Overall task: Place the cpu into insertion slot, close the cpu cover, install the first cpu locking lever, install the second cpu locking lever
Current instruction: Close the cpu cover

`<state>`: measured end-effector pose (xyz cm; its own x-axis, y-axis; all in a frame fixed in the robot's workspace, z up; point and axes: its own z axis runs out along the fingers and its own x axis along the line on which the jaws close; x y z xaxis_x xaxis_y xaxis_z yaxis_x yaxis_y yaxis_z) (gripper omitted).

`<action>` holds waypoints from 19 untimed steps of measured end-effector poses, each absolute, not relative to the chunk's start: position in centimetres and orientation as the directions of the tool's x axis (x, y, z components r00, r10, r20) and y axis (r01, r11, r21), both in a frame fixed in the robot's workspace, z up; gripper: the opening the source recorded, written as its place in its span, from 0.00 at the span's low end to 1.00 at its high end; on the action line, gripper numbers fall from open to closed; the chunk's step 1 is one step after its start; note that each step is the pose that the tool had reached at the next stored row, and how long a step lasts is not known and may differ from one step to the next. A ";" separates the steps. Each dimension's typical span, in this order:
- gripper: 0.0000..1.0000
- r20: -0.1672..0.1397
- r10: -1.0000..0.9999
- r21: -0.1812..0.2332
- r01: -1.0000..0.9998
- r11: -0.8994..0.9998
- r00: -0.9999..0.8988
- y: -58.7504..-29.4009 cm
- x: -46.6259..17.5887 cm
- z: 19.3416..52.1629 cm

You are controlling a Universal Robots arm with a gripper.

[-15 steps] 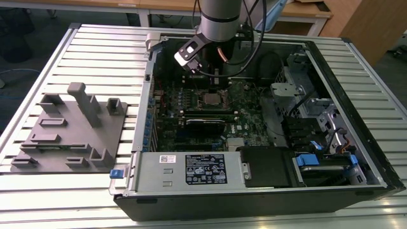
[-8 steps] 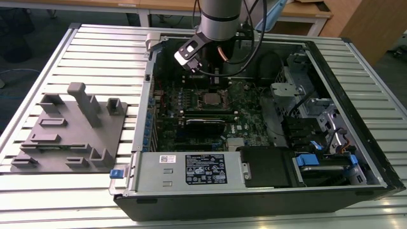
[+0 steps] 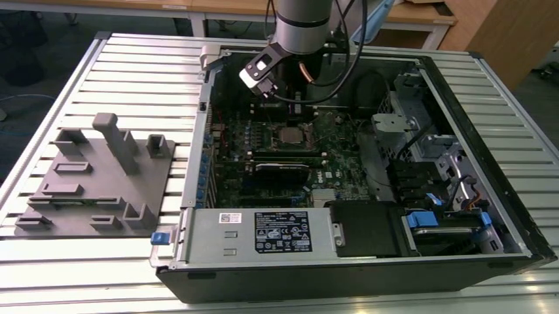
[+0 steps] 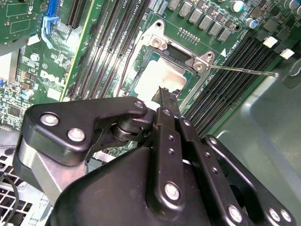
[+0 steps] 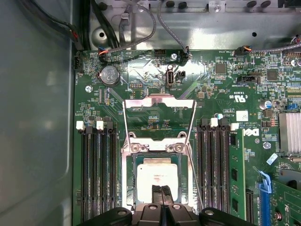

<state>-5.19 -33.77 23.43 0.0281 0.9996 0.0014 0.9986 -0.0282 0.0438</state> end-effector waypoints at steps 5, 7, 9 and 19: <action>0.10 0.001 1.000 0.044 0.999 -0.028 0.028 -33.8 -5.2 23.5; 0.10 0.001 1.000 0.044 0.999 -0.028 0.028 -33.8 -5.2 23.6; 0.10 0.002 1.000 0.044 0.999 -0.028 0.028 -33.8 -5.2 23.6; 0.10 0.001 1.000 0.044 0.999 -0.028 0.028 -33.8 -5.2 23.8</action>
<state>-5.19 -33.77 23.83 0.0281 0.9996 0.0014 0.9986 -0.0282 0.0438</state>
